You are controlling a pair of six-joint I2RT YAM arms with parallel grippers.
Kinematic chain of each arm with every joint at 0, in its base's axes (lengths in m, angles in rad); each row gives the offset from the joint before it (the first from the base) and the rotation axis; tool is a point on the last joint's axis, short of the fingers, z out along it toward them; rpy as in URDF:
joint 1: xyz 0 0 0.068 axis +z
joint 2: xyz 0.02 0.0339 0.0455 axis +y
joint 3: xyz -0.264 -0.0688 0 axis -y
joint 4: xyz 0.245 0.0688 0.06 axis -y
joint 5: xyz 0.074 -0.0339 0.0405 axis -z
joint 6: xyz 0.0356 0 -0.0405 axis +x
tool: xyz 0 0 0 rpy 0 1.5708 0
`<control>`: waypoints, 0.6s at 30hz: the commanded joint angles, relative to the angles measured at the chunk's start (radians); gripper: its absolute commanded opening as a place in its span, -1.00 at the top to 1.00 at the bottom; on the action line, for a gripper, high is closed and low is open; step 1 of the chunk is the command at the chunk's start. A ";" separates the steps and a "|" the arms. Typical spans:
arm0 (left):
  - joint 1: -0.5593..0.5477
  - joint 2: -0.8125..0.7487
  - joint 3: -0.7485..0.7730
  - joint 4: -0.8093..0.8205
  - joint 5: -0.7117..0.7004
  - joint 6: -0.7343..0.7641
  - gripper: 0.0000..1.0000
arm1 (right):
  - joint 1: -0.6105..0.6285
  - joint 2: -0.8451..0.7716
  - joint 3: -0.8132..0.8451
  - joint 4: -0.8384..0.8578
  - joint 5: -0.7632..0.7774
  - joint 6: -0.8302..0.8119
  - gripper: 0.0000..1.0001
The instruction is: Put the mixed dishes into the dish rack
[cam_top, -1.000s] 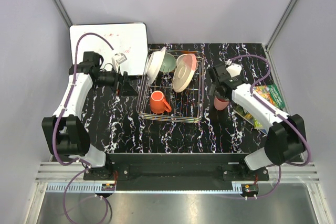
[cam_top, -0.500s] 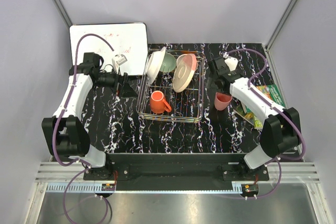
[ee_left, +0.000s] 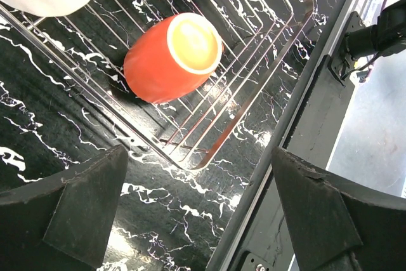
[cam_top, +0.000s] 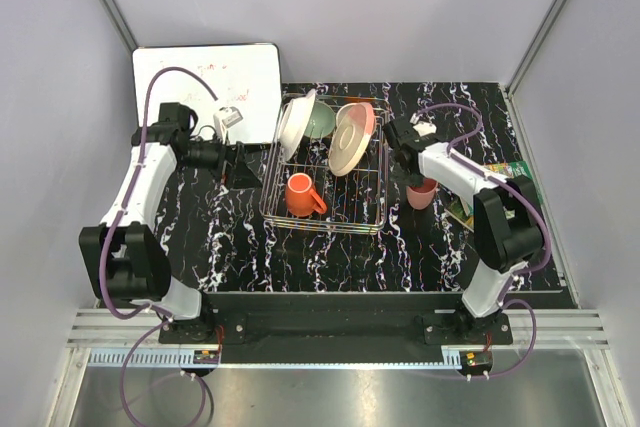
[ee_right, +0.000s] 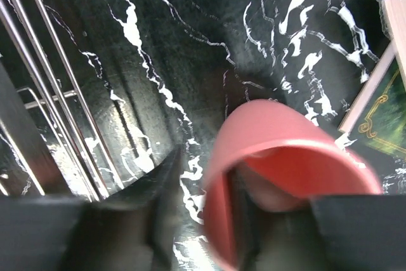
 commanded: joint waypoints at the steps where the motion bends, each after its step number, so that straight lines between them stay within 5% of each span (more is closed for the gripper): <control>1: 0.000 -0.063 -0.001 0.011 -0.022 0.004 -0.98 | -0.008 -0.013 -0.007 0.035 -0.009 0.021 0.45; 2: 0.000 -0.071 0.006 0.011 -0.024 0.000 -0.98 | -0.009 -0.023 -0.015 0.035 -0.013 0.023 0.78; 4: -0.004 -0.075 0.022 0.011 -0.019 -0.017 -0.98 | -0.011 -0.073 -0.024 0.027 -0.021 0.024 1.00; 11: -0.041 -0.065 0.163 0.012 0.091 -0.123 -0.98 | -0.011 -0.511 -0.142 0.073 -0.211 0.026 1.00; 18: -0.116 0.053 0.310 0.082 0.313 -0.371 -0.98 | -0.011 -0.934 -0.448 0.638 -0.604 0.118 1.00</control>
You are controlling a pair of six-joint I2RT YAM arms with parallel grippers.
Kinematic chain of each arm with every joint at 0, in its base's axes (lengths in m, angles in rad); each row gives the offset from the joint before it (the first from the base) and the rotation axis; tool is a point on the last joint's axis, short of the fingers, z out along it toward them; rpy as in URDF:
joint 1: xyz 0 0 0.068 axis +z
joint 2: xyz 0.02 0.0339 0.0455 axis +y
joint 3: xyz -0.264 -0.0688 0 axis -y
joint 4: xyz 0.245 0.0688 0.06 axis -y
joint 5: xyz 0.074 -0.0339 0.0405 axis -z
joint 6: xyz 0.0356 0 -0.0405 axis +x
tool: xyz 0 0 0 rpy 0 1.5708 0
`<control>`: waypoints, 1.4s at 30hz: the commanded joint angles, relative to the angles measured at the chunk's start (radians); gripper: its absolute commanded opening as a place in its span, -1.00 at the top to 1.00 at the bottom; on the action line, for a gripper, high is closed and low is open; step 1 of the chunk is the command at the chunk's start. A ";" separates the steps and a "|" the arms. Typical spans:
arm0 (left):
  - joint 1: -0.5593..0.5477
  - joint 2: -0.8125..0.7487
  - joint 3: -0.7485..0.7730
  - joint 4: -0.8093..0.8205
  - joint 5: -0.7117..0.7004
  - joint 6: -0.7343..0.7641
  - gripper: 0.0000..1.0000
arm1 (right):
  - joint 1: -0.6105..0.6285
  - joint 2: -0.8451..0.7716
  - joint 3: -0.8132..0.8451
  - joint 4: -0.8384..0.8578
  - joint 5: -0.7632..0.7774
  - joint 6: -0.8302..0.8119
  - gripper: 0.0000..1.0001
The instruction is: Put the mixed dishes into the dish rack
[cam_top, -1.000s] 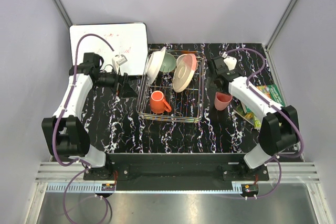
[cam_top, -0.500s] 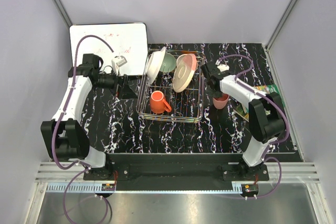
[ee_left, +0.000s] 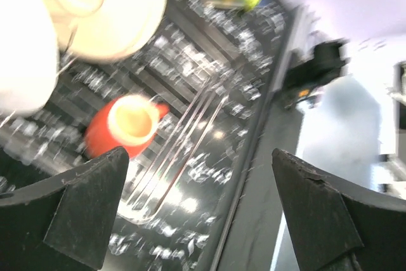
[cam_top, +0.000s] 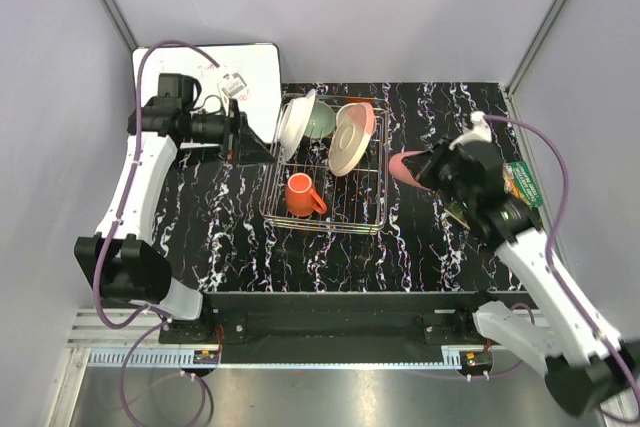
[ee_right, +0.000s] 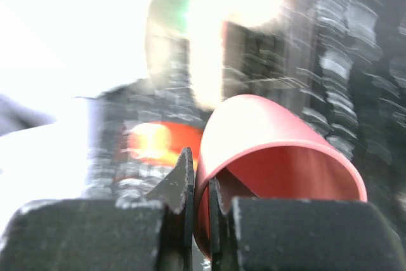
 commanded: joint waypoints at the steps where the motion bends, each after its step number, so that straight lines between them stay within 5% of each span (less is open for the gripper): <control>1: -0.031 0.110 0.112 0.084 0.202 -0.261 -0.98 | -0.002 -0.161 -0.204 0.495 -0.284 0.134 1.00; 6: -0.087 0.182 0.213 0.117 0.251 -0.383 -0.98 | -0.002 -0.112 -0.435 1.073 -0.323 0.388 1.00; 15: -0.148 0.159 0.214 0.301 0.187 -0.554 -0.98 | -0.004 0.428 -0.280 1.838 -0.631 0.870 1.00; 42: -0.262 0.202 0.210 0.370 0.092 -0.584 -0.98 | 0.073 0.752 0.018 1.983 -0.650 1.044 1.00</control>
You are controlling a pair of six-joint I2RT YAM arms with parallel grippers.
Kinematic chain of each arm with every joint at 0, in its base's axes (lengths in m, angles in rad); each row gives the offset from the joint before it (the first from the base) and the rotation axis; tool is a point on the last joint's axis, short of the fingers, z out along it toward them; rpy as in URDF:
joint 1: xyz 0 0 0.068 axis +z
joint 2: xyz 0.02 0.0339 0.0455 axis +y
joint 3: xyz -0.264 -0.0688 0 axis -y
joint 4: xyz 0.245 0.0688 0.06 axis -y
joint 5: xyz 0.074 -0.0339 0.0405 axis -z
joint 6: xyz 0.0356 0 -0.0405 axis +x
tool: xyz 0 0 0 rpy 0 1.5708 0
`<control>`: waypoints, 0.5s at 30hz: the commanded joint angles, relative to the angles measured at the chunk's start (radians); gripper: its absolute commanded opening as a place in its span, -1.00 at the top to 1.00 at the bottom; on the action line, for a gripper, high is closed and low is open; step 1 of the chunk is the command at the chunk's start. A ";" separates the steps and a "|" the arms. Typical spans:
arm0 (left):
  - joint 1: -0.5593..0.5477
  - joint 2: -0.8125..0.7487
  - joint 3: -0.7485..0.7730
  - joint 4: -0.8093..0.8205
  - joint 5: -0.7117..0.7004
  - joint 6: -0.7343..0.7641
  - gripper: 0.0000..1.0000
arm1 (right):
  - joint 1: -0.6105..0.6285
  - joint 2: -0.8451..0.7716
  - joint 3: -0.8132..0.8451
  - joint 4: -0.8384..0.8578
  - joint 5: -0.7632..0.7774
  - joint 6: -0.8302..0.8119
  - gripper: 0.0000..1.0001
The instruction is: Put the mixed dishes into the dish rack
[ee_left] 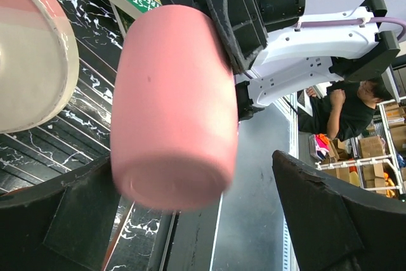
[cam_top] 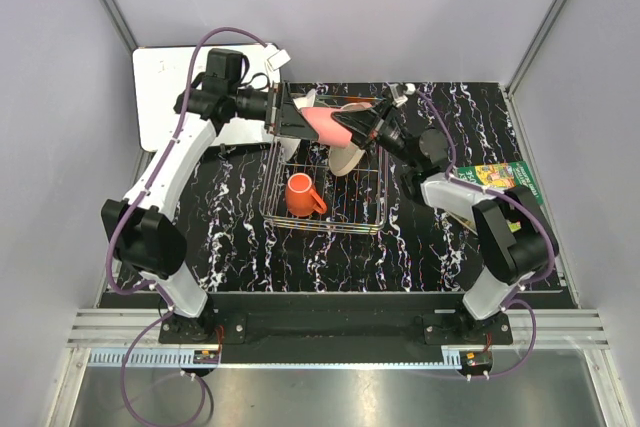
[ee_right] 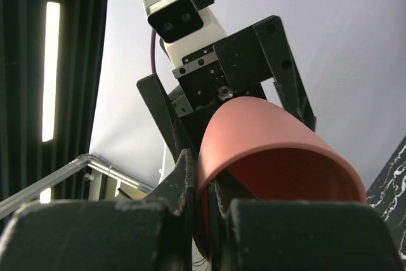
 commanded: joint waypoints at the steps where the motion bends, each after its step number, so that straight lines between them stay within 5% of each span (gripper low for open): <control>1: -0.032 0.014 0.033 0.048 0.020 -0.028 -0.98 | 0.063 0.057 0.111 0.267 0.002 0.020 1.00; 10: -0.030 0.013 0.048 0.056 0.028 -0.024 -0.97 | 0.107 0.111 0.121 0.270 0.021 0.051 1.00; 13: -0.030 0.013 0.042 0.070 0.045 -0.035 -0.68 | 0.106 0.111 0.122 0.268 0.019 0.052 1.00; 15: -0.030 0.013 0.036 0.084 0.047 -0.047 -0.14 | 0.106 0.113 0.121 0.267 0.019 0.061 1.00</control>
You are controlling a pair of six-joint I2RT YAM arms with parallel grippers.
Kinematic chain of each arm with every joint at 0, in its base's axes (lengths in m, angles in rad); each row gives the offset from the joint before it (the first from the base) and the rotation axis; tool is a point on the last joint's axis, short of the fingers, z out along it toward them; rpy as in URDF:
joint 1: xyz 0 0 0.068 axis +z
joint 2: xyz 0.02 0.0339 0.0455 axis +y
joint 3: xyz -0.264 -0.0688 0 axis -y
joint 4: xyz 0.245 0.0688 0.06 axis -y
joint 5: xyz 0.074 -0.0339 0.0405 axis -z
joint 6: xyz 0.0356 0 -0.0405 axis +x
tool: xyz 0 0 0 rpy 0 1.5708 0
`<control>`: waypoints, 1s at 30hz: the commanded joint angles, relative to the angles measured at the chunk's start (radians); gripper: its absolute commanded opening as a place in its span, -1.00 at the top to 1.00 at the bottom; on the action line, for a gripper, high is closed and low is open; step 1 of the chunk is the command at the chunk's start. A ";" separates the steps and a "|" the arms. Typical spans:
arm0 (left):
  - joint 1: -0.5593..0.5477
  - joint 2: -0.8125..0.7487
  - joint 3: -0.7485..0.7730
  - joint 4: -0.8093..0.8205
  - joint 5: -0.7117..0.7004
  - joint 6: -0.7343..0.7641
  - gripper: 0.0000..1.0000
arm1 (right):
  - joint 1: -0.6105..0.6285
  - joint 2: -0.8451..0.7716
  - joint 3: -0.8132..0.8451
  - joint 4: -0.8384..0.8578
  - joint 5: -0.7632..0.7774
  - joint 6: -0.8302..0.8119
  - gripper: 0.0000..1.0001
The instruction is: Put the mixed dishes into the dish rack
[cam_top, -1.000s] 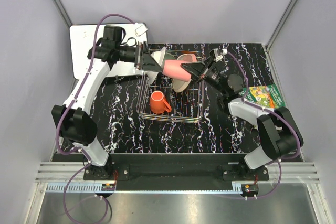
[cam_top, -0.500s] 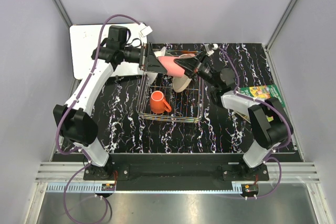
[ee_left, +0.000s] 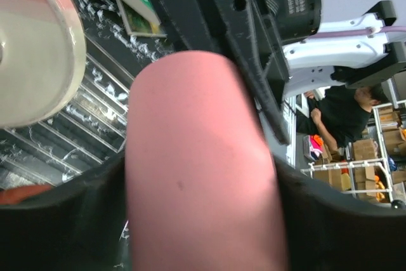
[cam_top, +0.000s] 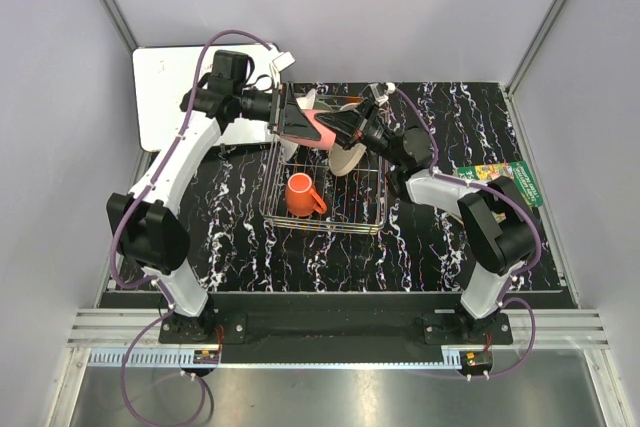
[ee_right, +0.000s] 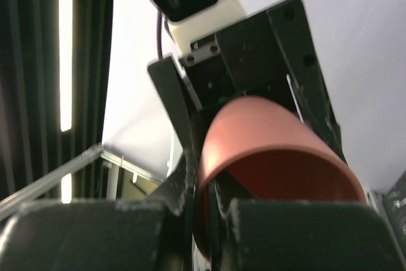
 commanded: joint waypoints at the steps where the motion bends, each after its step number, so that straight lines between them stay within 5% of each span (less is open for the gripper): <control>1: -0.017 -0.021 0.032 0.088 0.066 -0.036 0.12 | 0.019 0.014 0.019 0.225 0.002 0.011 1.00; 2: -0.015 -0.019 0.032 0.091 0.066 -0.036 0.57 | 0.017 0.015 0.018 0.225 0.004 0.014 1.00; 4: -0.011 -0.027 0.032 0.091 0.060 -0.035 0.93 | 0.020 0.015 0.006 0.219 0.008 0.027 0.96; 5: -0.008 -0.028 0.032 0.091 0.059 -0.035 1.00 | 0.019 0.017 -0.001 0.211 0.004 0.030 0.71; 13: 0.031 -0.082 0.035 0.093 0.083 -0.027 1.00 | -0.052 -0.119 -0.152 0.093 -0.025 -0.048 -0.03; 17: 0.043 -0.145 0.014 0.084 0.051 0.002 1.00 | -0.121 -0.299 -0.258 -0.170 -0.078 -0.194 -0.32; 24: 0.026 -0.131 -0.002 -0.042 -0.036 0.138 1.00 | -0.179 -0.719 -0.274 -0.810 -0.007 -0.630 -0.52; 30: -0.098 -0.091 0.081 -0.287 -0.332 0.396 1.00 | -0.185 -0.941 -0.258 -1.143 0.135 -0.800 -0.59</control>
